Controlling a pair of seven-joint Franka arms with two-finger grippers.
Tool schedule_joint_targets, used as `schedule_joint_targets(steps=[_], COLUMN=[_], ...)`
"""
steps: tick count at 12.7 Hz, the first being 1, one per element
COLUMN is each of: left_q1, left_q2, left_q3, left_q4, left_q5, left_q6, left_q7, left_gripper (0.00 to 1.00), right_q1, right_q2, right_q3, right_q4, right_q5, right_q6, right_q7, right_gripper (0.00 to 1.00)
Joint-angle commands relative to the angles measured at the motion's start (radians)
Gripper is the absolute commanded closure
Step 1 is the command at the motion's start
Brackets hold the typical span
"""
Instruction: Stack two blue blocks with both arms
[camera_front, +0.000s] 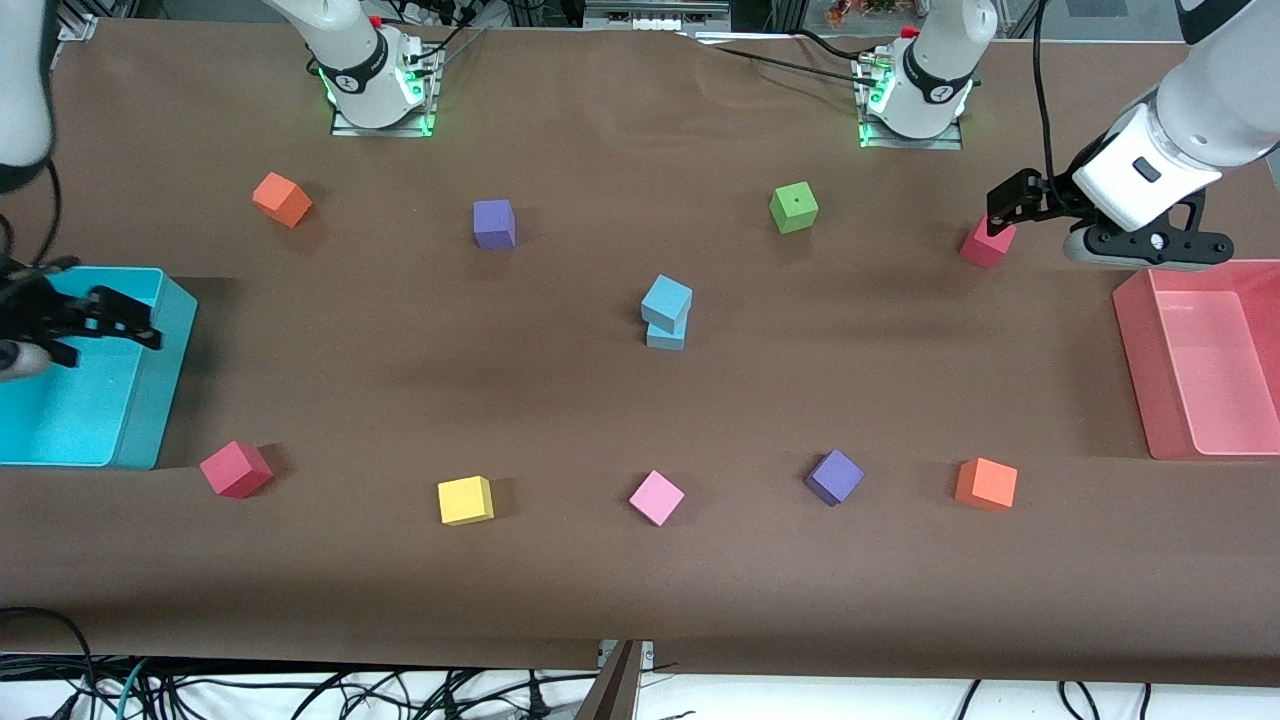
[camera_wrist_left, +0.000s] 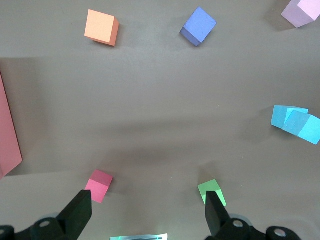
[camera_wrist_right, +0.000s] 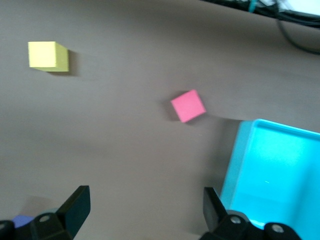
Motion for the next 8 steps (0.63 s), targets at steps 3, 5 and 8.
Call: schedule_joint_targets(steps=[3, 5, 8], left_q1=[0.006, 0.006, 0.006], left_q2=[0.016, 0.016, 0.016], left_q3=[-0.005, -0.003, -0.003], left_q4=[0.033, 0.035, 0.035], left_q5=[0.014, 0.015, 0.015], left_q6=[-0.023, -0.023, -0.025], left_q7=[0.018, 0.018, 0.017], left_gripper=[0.0, 0.0, 0.0], right_q1=[-0.051, -0.069, -0.089], right_q2=[-0.09, -0.122, -0.149], right_q3=[0.068, 0.12, 0.176], right_q4=[-0.039, -0.078, -0.114], right_q5=[-0.041, -0.039, -0.044], right_q6=[-0.101, -0.128, -0.139], right_q7=[0.228, 0.239, 0.279], right_gripper=[0.0, 0.0, 0.0])
